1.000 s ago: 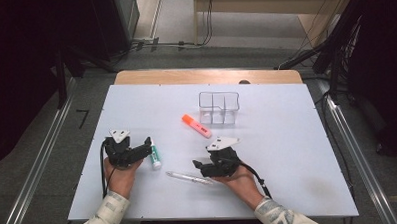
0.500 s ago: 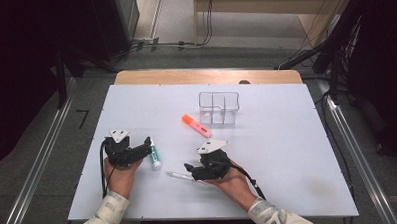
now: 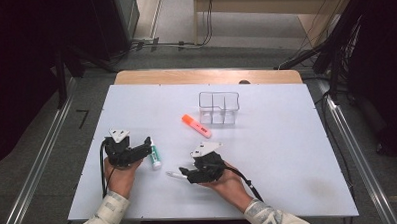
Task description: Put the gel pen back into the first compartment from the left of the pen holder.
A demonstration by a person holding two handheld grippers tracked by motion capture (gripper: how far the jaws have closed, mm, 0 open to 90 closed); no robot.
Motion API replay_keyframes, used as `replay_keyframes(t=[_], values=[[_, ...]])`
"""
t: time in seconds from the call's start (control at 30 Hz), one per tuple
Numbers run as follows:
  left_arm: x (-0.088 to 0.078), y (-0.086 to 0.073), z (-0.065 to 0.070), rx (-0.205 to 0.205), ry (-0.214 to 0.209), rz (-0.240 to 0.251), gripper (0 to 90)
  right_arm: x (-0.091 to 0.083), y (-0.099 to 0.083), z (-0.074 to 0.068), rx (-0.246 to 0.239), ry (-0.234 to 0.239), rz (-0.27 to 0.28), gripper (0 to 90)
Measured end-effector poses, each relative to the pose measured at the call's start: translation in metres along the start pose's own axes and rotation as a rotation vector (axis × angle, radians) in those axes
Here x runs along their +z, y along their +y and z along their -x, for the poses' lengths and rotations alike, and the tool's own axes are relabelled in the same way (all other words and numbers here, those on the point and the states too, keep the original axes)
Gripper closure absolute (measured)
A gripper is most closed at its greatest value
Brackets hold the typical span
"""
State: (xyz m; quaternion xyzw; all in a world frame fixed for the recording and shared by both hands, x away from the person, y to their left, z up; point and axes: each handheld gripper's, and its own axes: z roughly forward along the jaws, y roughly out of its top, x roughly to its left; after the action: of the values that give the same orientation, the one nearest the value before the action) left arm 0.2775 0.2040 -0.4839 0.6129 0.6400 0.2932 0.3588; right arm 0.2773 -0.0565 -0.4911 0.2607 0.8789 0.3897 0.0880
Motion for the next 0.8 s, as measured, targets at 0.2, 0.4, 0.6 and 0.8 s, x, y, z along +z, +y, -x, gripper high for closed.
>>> replay_keyframes(t=[0.2,0.4,0.6,0.8], values=[[0.0,0.0,0.001,0.001,0.002,-0.001,9.7,0.004,0.0,-0.007,-0.025,0.012,-0.004,37.2],[0.0,0.0,0.001,0.001,0.002,-0.001,9.7,0.009,0.0,-0.01,-0.044,0.027,-0.018,42.2],[0.0,0.0,0.001,0.0,0.002,-0.001,9.7,0.012,-0.001,-0.012,-0.062,0.037,-0.031,47.6],[0.0,0.0,0.0,0.0,0.001,-0.002,9.7,0.015,-0.001,-0.014,-0.061,0.032,-0.042,49.1]])
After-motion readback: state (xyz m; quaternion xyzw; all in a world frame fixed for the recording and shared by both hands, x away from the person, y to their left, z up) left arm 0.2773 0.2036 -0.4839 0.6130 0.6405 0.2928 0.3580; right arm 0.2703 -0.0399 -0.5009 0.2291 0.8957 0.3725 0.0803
